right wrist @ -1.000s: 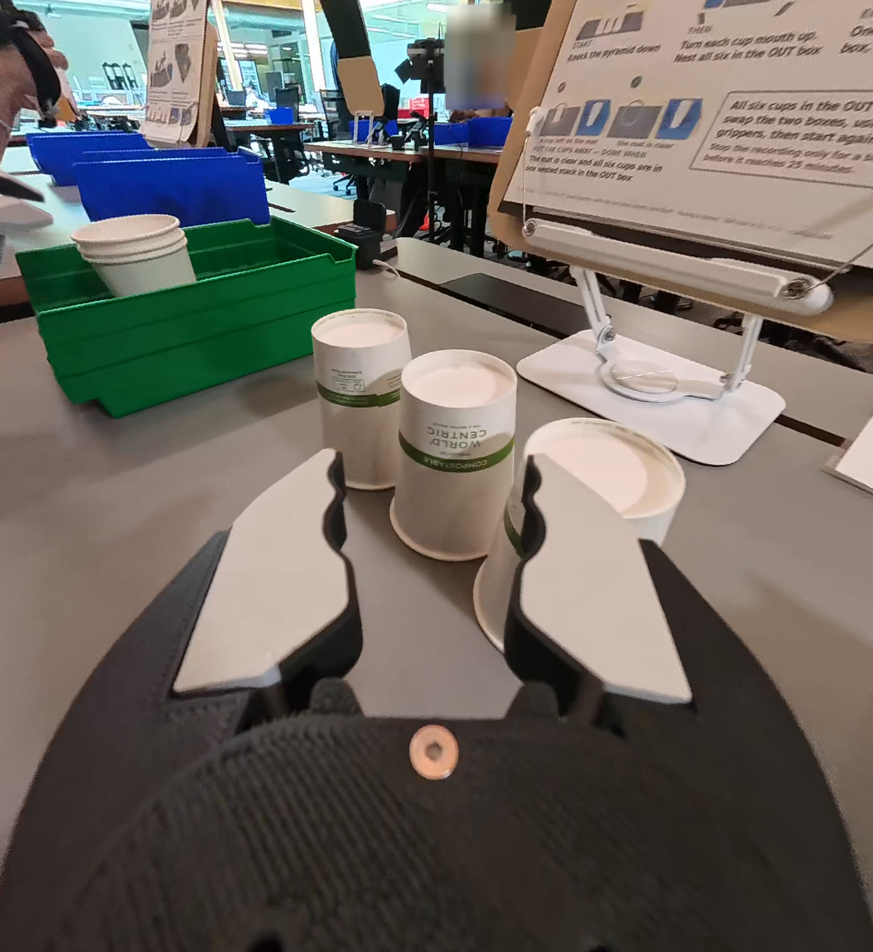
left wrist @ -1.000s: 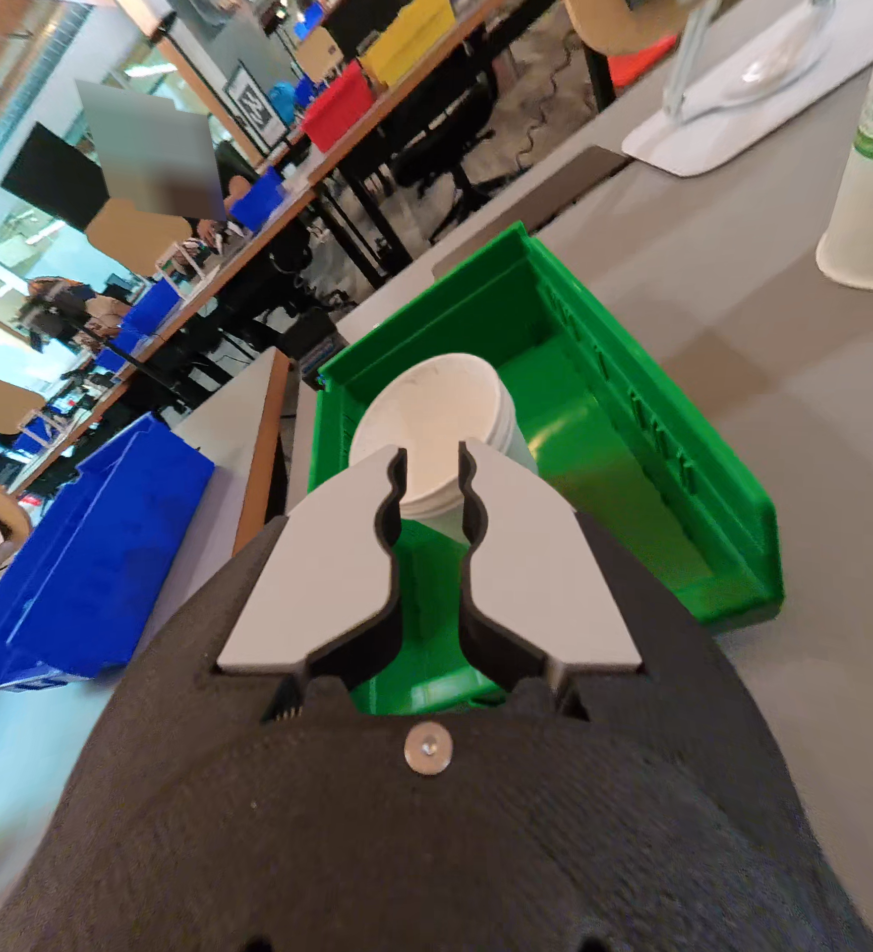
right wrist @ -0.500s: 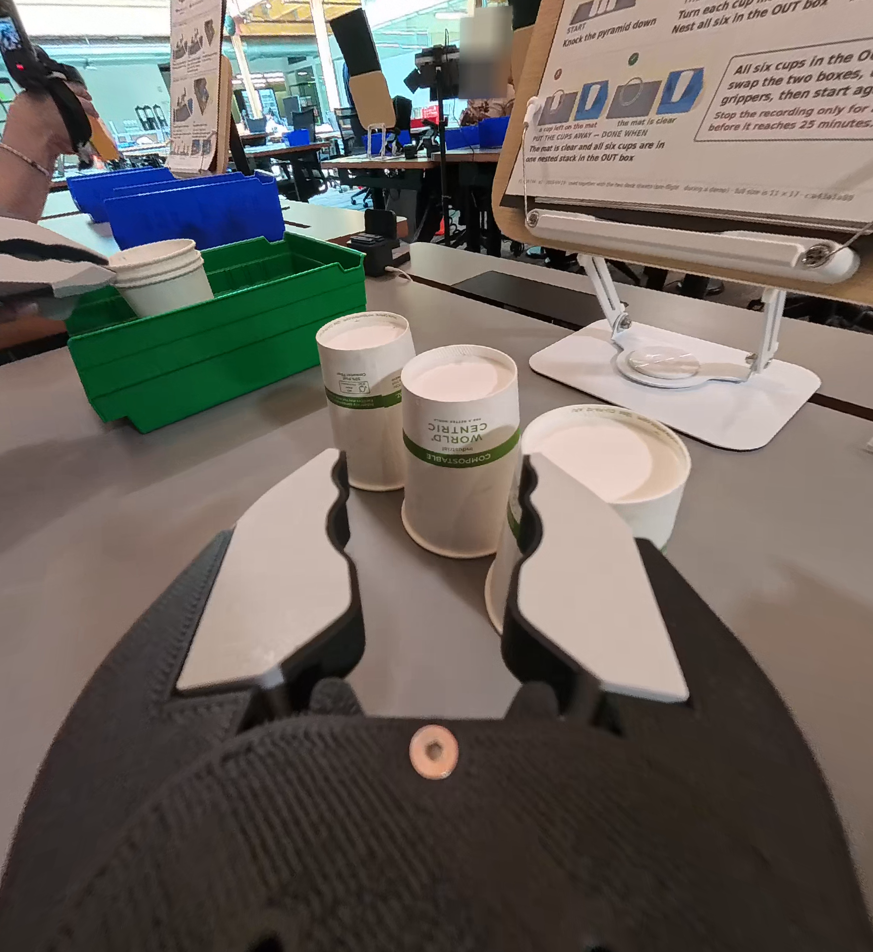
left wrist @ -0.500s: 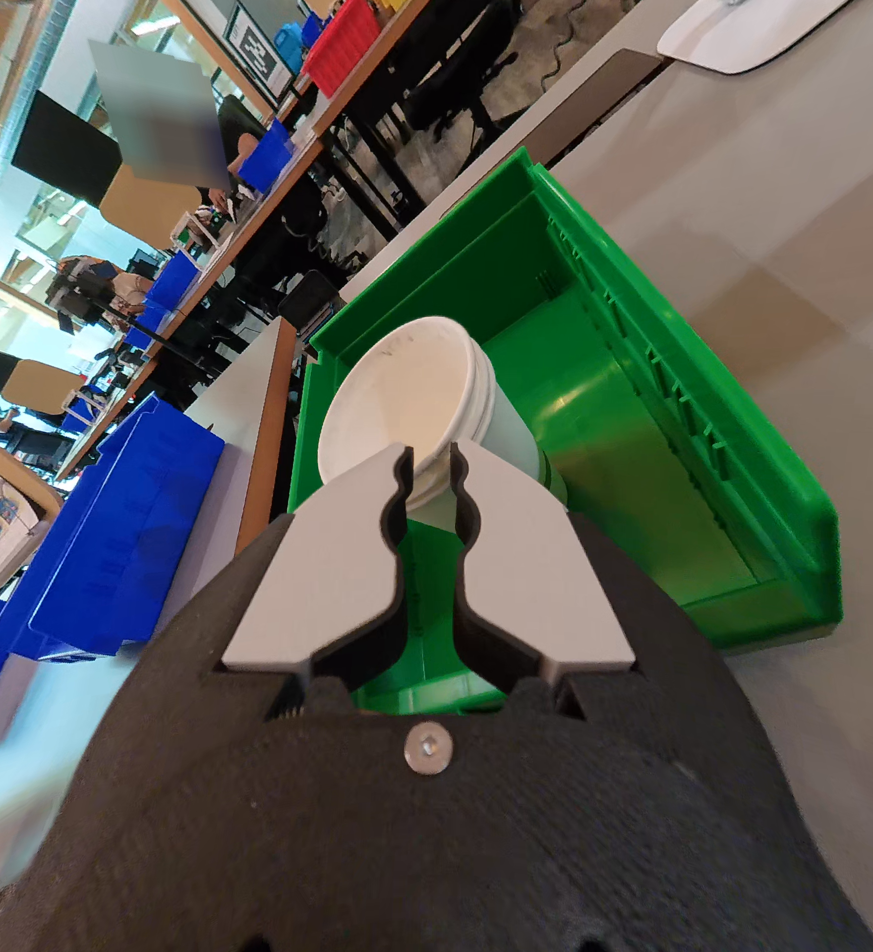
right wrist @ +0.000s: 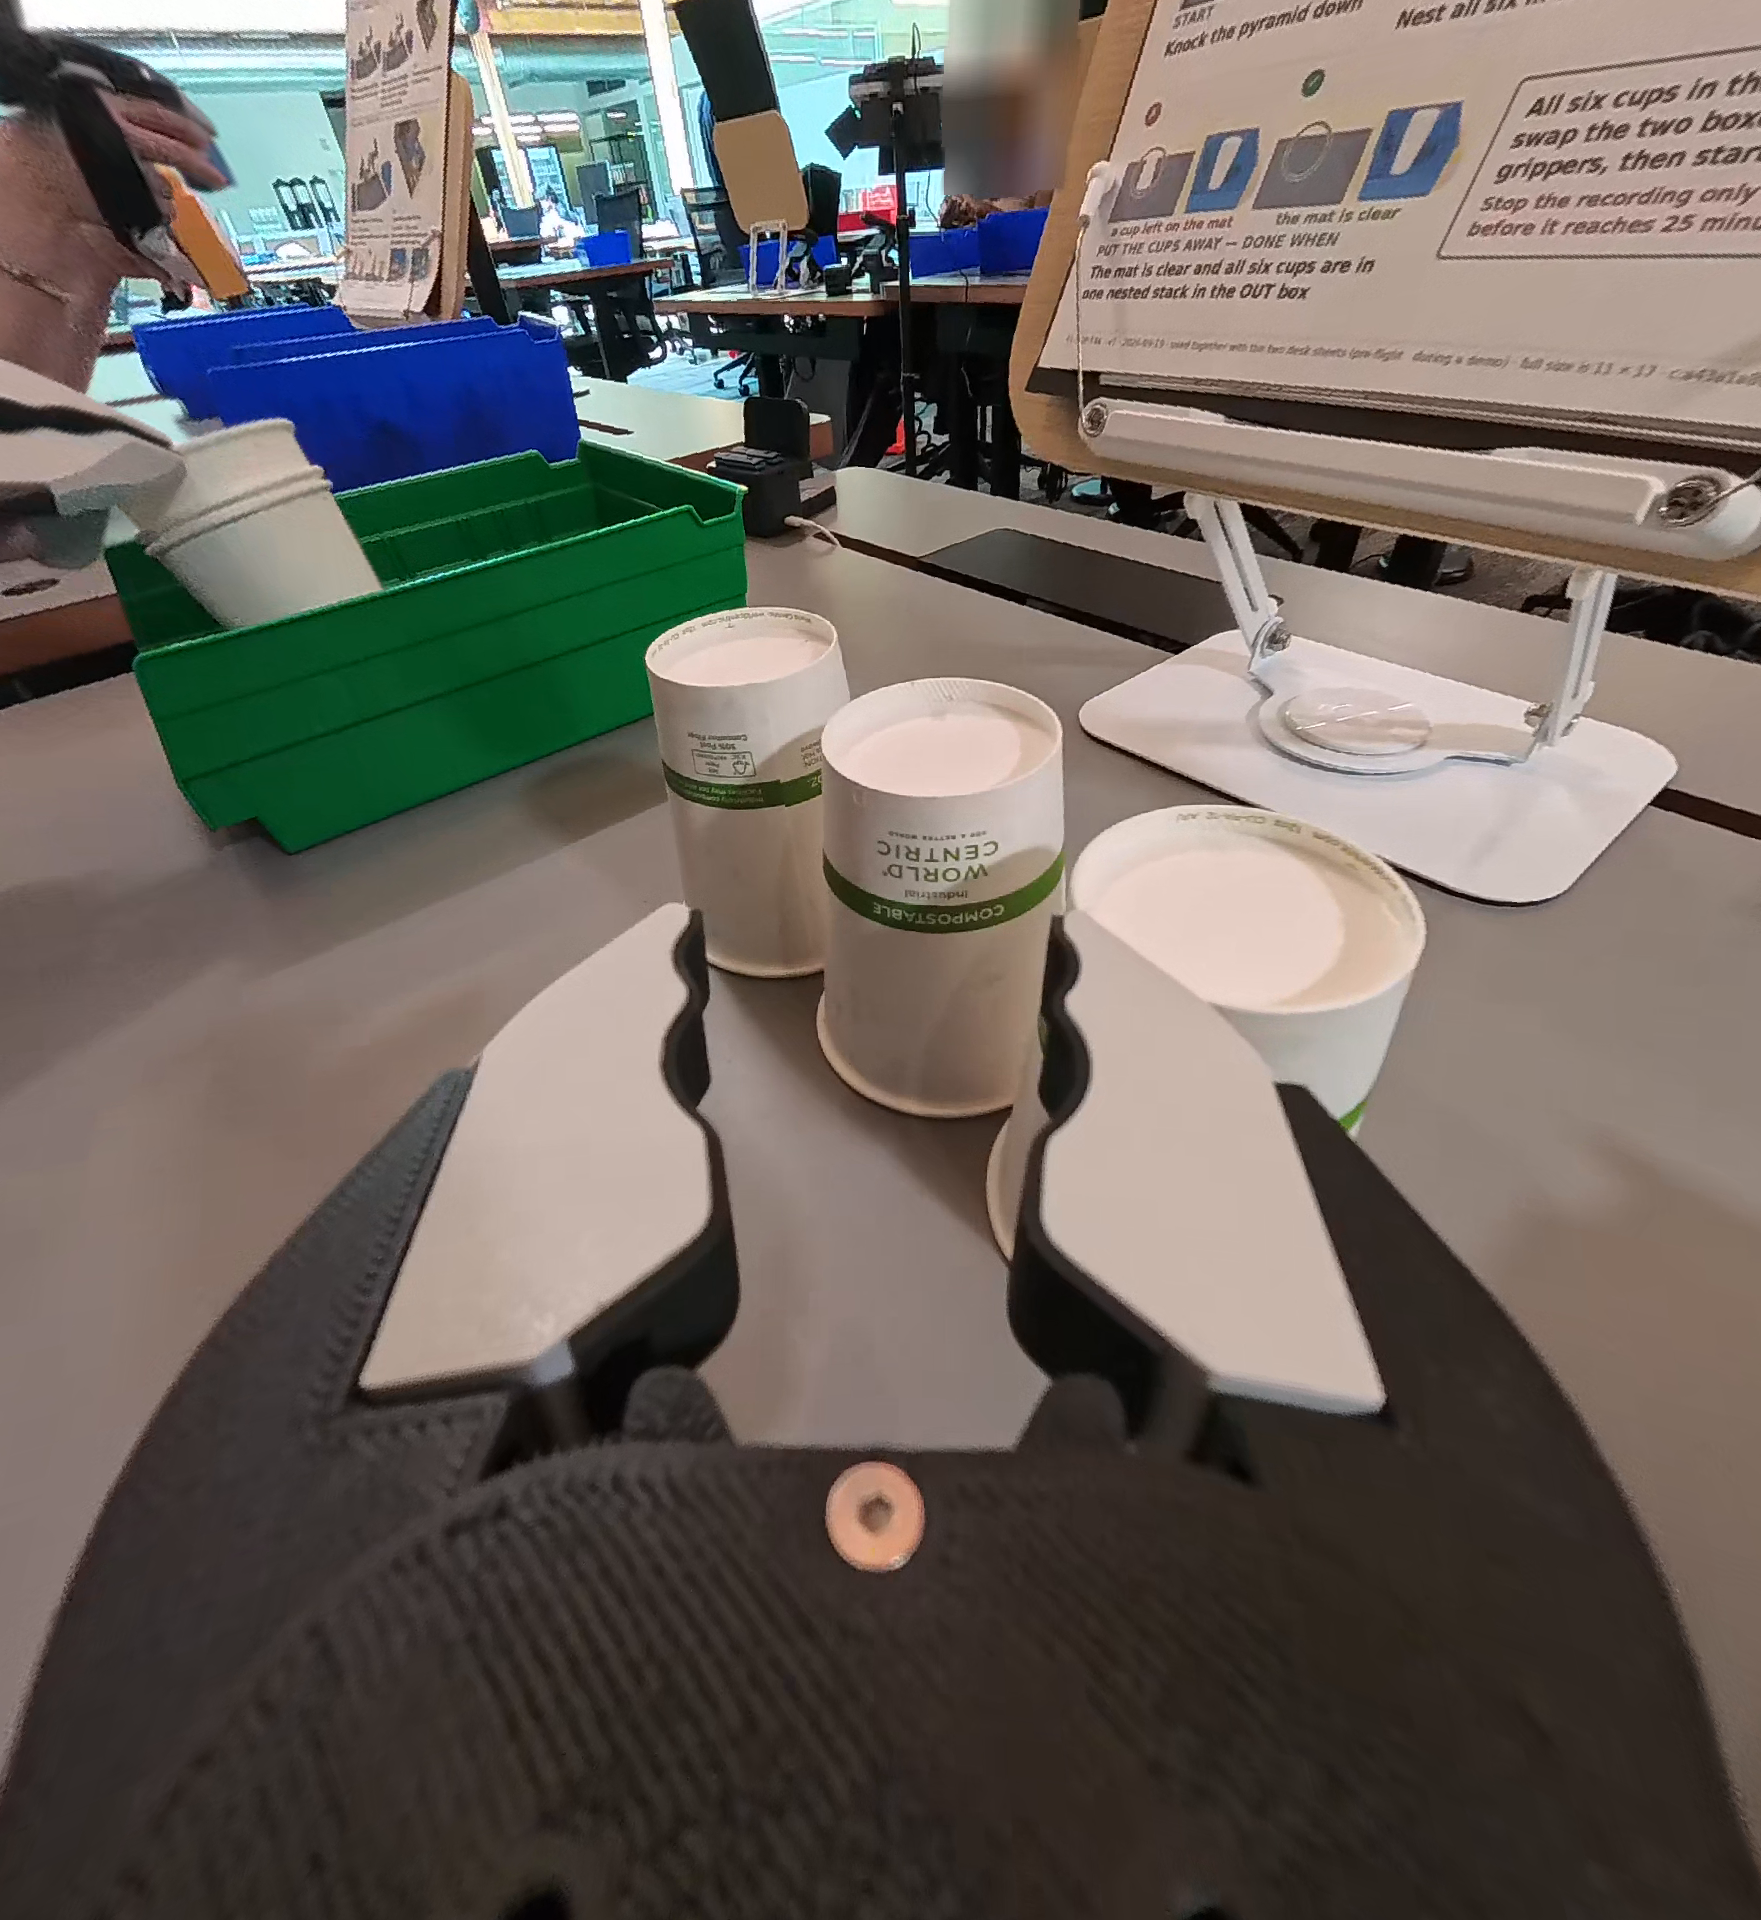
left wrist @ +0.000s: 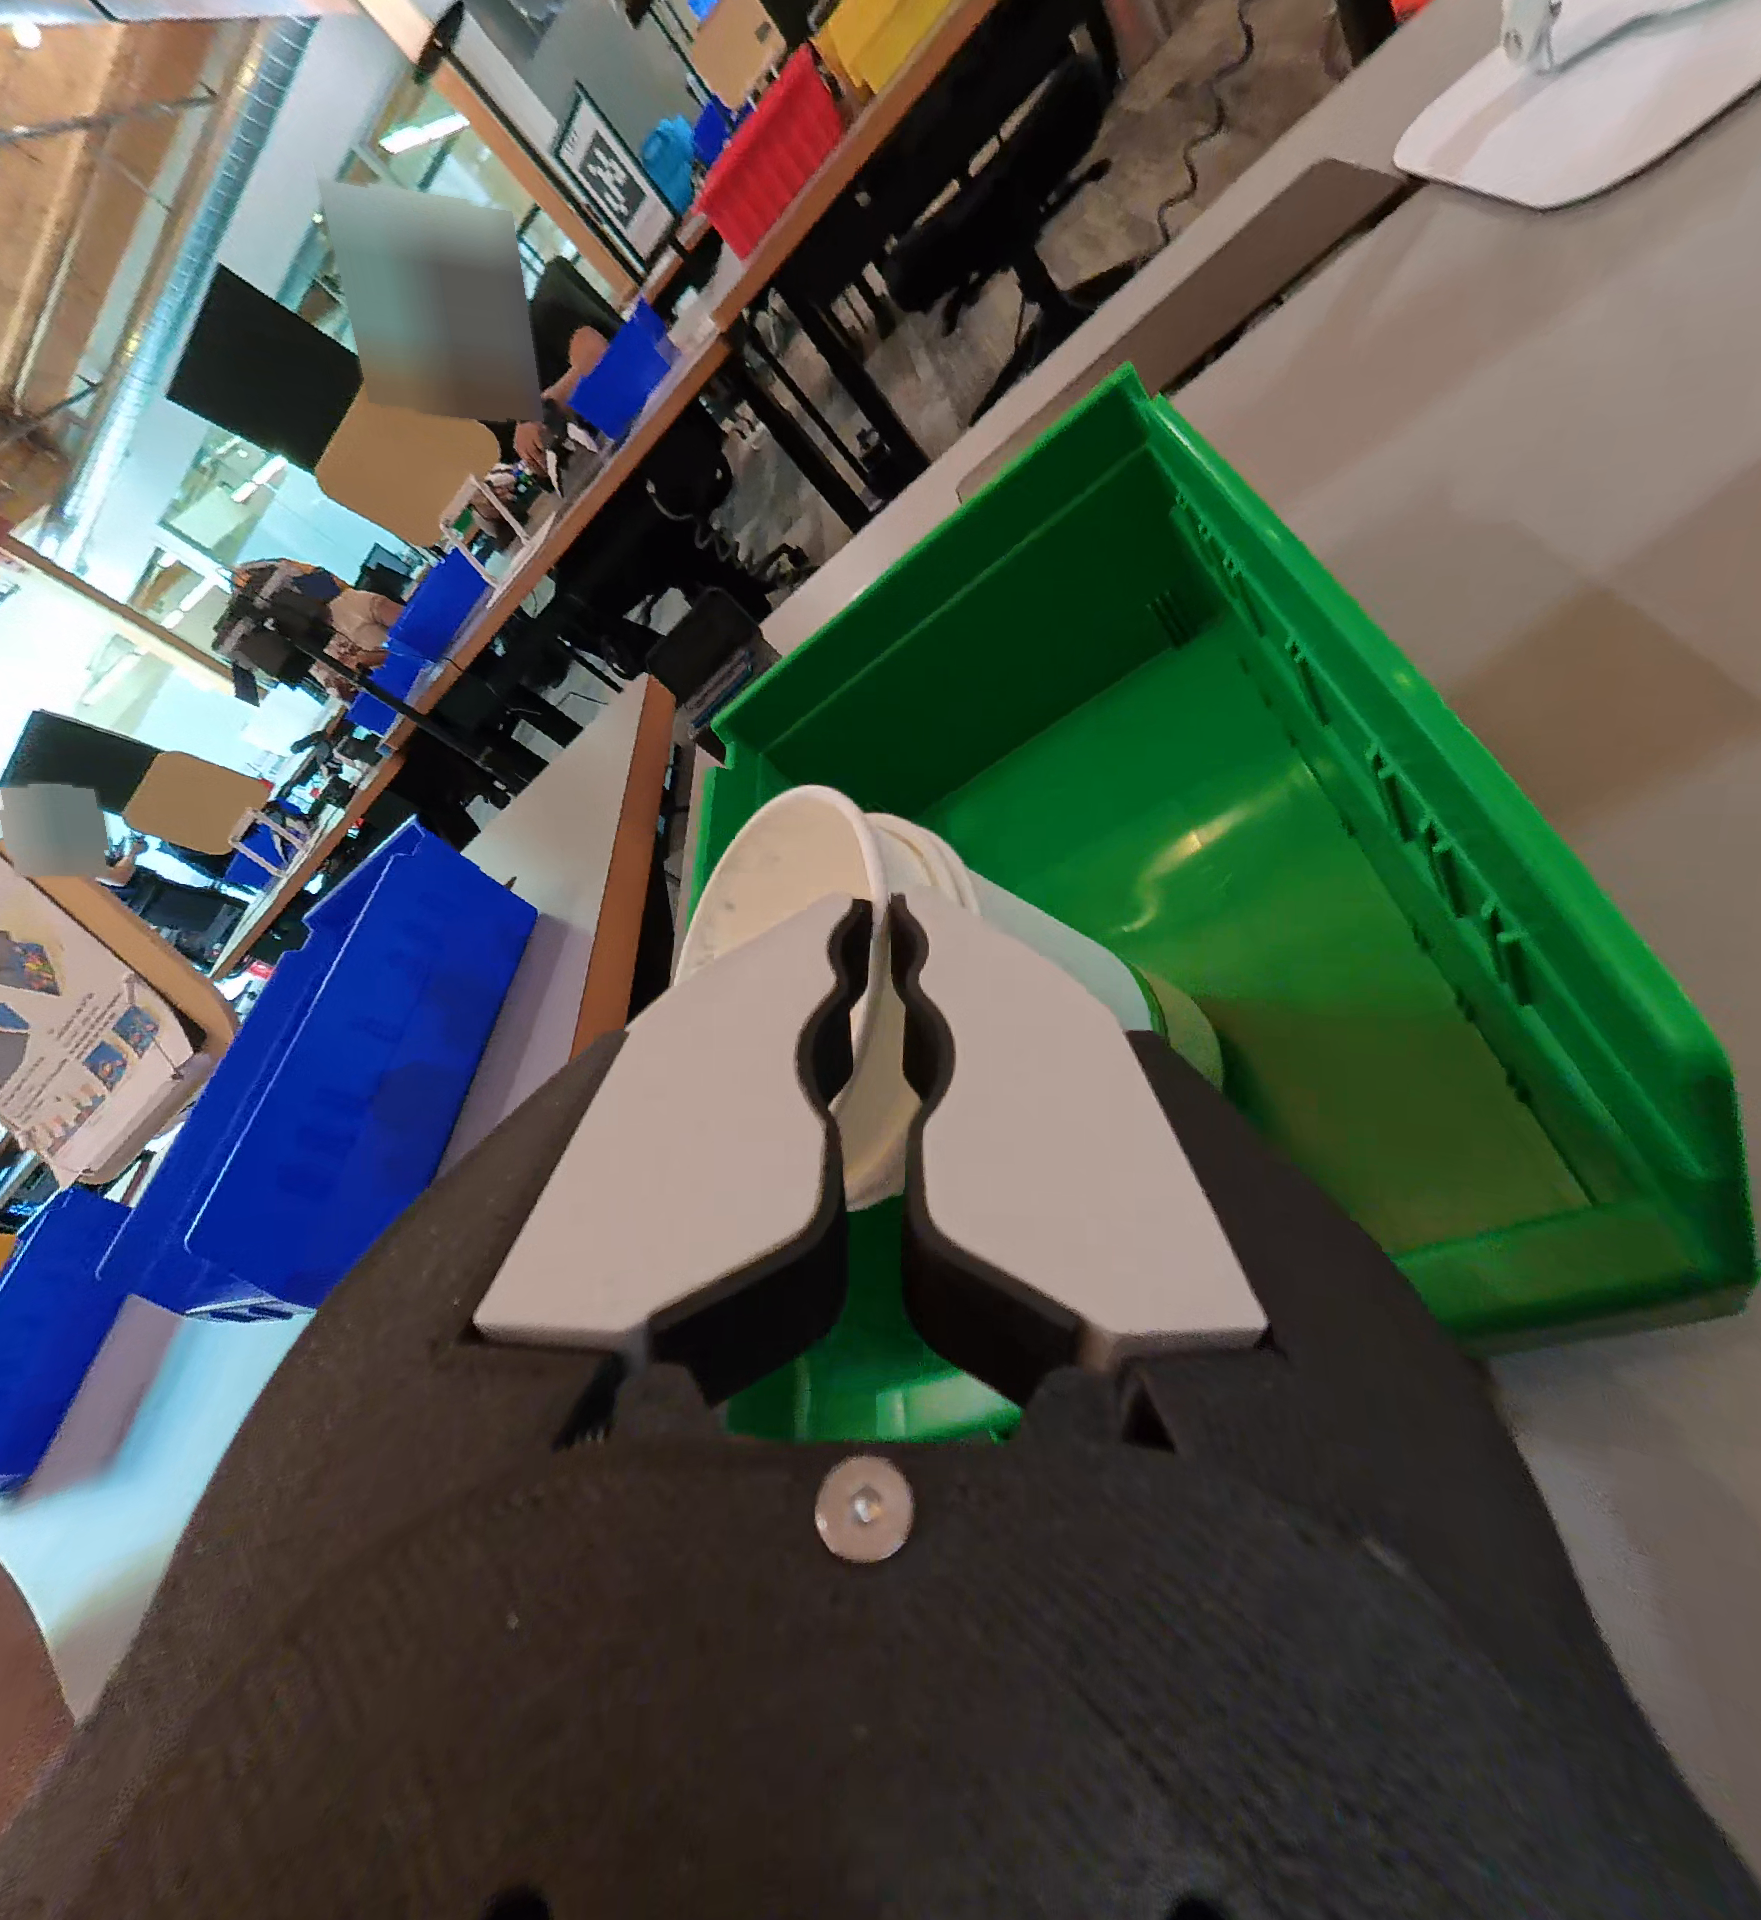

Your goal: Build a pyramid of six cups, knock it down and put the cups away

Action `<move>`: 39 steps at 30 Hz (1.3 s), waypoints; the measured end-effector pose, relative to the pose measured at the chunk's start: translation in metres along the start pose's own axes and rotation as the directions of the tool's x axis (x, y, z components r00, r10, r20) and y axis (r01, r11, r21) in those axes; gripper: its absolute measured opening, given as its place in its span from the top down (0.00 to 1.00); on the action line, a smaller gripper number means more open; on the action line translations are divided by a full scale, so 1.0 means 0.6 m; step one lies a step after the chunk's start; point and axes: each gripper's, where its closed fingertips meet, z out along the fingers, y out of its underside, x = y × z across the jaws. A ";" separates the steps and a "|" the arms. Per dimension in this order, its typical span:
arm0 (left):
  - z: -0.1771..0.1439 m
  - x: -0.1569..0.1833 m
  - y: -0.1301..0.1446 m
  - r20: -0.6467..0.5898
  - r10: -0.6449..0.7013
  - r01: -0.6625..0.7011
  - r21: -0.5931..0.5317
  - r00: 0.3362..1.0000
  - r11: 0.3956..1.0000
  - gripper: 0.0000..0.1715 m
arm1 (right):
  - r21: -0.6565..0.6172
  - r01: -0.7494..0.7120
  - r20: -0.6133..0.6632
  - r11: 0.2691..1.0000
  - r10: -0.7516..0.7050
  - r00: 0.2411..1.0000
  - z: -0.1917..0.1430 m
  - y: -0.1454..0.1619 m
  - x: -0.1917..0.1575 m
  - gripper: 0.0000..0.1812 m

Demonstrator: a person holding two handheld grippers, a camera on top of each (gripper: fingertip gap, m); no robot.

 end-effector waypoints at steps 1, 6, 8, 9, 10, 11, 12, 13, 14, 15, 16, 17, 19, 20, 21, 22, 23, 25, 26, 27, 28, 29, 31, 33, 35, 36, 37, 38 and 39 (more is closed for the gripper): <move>-0.002 -0.004 -0.004 0.007 -0.008 0.008 0.008 1.000 1.000 0.97 | -0.002 0.000 0.000 1.000 0.000 1.000 0.000 0.001 0.000 0.65; -0.018 -0.036 -0.029 0.092 -0.058 0.051 0.080 0.994 0.996 0.97 | -0.008 -0.001 0.002 1.000 0.001 1.000 0.002 0.003 -0.001 0.66; -0.029 -0.055 -0.042 0.139 -0.091 0.075 0.119 0.986 0.990 0.97 | -0.009 0.001 0.002 1.000 -0.001 1.000 0.002 0.004 -0.001 0.66; -0.035 -0.063 -0.049 0.154 -0.110 0.089 0.138 0.982 0.986 0.97 | -0.010 0.001 0.002 1.000 -0.001 1.000 0.002 0.004 -0.001 0.66; -0.041 -0.072 -0.057 0.170 -0.133 0.106 0.160 0.977 0.982 0.97 | -0.011 0.001 0.003 1.000 -0.001 1.000 0.003 0.004 -0.001 0.66; -0.048 -0.079 -0.065 0.178 -0.157 0.125 0.182 0.971 0.975 0.97 | -0.012 0.001 0.003 1.000 -0.001 1.000 0.003 0.005 -0.002 0.66; -0.053 -0.084 -0.071 0.179 -0.182 0.145 0.199 0.967 0.969 0.97 | -0.013 0.001 0.003 1.000 -0.001 1.000 0.003 0.005 -0.002 0.66; -0.059 -0.090 -0.077 0.181 -0.207 0.167 0.214 0.962 0.962 0.97 | -0.014 0.001 0.004 1.000 -0.001 1.000 0.003 0.005 -0.002 0.66; -0.065 -0.095 -0.085 0.183 -0.232 0.187 0.234 0.955 0.954 0.97 | -0.014 0.001 0.004 1.000 -0.001 1.000 0.004 0.005 -0.002 0.66; -0.071 -0.099 -0.093 0.179 -0.257 0.206 0.258 0.950 0.944 0.97 | -0.014 0.002 0.004 1.000 -0.002 1.000 0.004 0.005 -0.003 0.66; -0.078 -0.101 -0.102 0.169 -0.280 0.227 0.279 0.945 0.933 0.97 | -0.015 0.003 0.004 1.000 -0.003 1.000 0.004 0.006 -0.003 0.66; -0.084 -0.102 -0.112 0.155 -0.302 0.246 0.299 0.941 0.922 0.97 | -0.015 0.003 0.005 1.000 -0.003 1.000 0.004 0.006 -0.003 0.66; -0.096 -0.098 -0.136 0.110 -0.336 0.282 0.341 0.935 0.897 0.97 | -0.015 0.003 0.006 1.000 -0.003 1.000 0.004 0.006 -0.004 0.66; -0.102 -0.093 -0.149 0.084 -0.348 0.298 0.357 0.934 0.885 0.97 | -0.015 0.003 0.007 1.000 -0.003 1.000 0.004 0.006 -0.005 0.66; -0.107 -0.088 -0.162 0.061 -0.357 0.310 0.374 0.932 0.874 0.97 | -0.015 0.003 0.009 1.000 -0.003 1.000 0.005 0.006 -0.005 0.66; -0.111 -0.080 -0.174 0.036 -0.360 0.320 0.386 0.932 0.865 0.97 | -0.016 0.003 0.010 1.000 -0.003 1.000 0.005 0.006 -0.006 0.67; -0.115 -0.072 -0.186 0.014 -0.362 0.328 0.396 0.932 0.858 0.97 | -0.016 0.004 0.013 1.000 -0.004 1.000 0.005 0.006 -0.008 0.66; -0.122 -0.052 -0.210 -0.039 -0.368 0.350 0.420 0.929 0.838 0.97 | -0.012 0.001 0.029 1.000 0.000 1.000 0.005 0.004 -0.013 0.66; -0.124 -0.039 -0.220 -0.073 -0.375 0.369 0.425 0.924 0.826 0.97 | -0.006 -0.005 0.045 1.000 0.005 0.999 0.005 0.003 -0.019 0.65; -0.126 -0.026 -0.231 -0.110 -0.387 0.395 0.431 0.915 0.811 0.97 | 0.000 -0.015 0.069 1.000 0.015 0.998 0.006 0.000 -0.027 0.64; -0.128 -0.011 -0.241 -0.151 -0.400 0.424 0.433 0.904 0.795 0.97 | 0.005 -0.034 0.099 0.999 0.033 0.994 0.007 -0.002 -0.038 0.62; -0.128 0.005 -0.251 -0.197 -0.412 0.456 0.431 0.889 0.779 0.97 | 0.009 -0.062 0.139 0.998 0.061 0.988 0.009 -0.004 -0.052 0.60; -0.129 0.041 -0.268 -0.285 -0.427 0.513 0.416 0.858 0.751 0.97 | 0.010 -0.138 0.232 0.990 0.132 0.964 0.014 -0.008 -0.090 0.54; -0.129 0.084 -0.284 -0.370 -0.425 0.553 0.391 0.826 0.736 0.97 | 0.001 -0.218 0.324 0.976 0.206 0.924 0.022 -0.012 -0.133 0.51; -0.129 0.129 -0.296 -0.429 -0.418 0.578 0.373 0.801 0.726 0.98 | -0.024 -0.296 0.396 0.955 0.281 0.874 0.031 -0.011 -0.175 0.48; -0.130 0.153 -0.302 -0.453 -0.405 0.579 0.363 0.794 0.730 0.98 | -0.047 -0.327 0.420 0.944 0.316 0.851 0.037 -0.007 -0.194 0.48; -0.131 0.176 -0.306 -0.473 -0.397 0.582 0.352 0.787 0.733 0.98 | -0.073 -0.353 0.439 0.933 0.348 0.828 0.042 -0.003 -0.210 0.46; -0.133 0.200 -0.311 -0.496 -0.392 0.590 0.344 0.775 0.731 0.98 | -0.101 -0.373 0.457 0.922 0.376 0.806 0.047 0.003 -0.226 0.46; -0.137 0.223 -0.317 -0.526 -0.393 0.607 0.332 0.755 0.722 0.98 | -0.132 -0.389 0.472 0.912 0.403 0.784 0.051 0.011 -0.239 0.45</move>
